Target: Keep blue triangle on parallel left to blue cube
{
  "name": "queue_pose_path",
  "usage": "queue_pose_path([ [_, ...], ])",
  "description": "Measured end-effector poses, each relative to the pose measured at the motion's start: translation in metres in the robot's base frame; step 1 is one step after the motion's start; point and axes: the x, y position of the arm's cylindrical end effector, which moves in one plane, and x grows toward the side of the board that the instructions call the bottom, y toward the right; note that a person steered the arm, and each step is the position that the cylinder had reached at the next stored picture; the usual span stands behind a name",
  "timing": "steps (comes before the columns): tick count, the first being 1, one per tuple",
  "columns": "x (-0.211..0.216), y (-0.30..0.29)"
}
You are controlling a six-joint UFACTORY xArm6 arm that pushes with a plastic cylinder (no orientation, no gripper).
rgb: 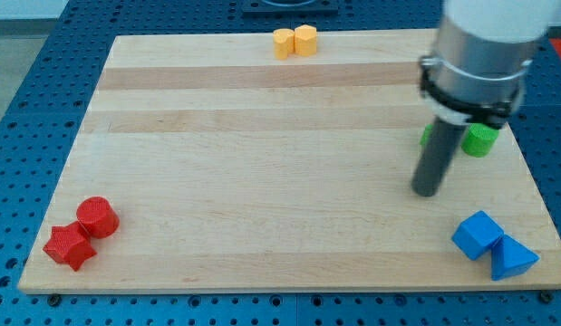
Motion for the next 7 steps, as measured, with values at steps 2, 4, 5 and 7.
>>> queue_pose_path([
  [2,0.016,0.095],
  [4,0.110,0.135],
  [5,0.110,0.124],
  [7,0.112,0.085],
])
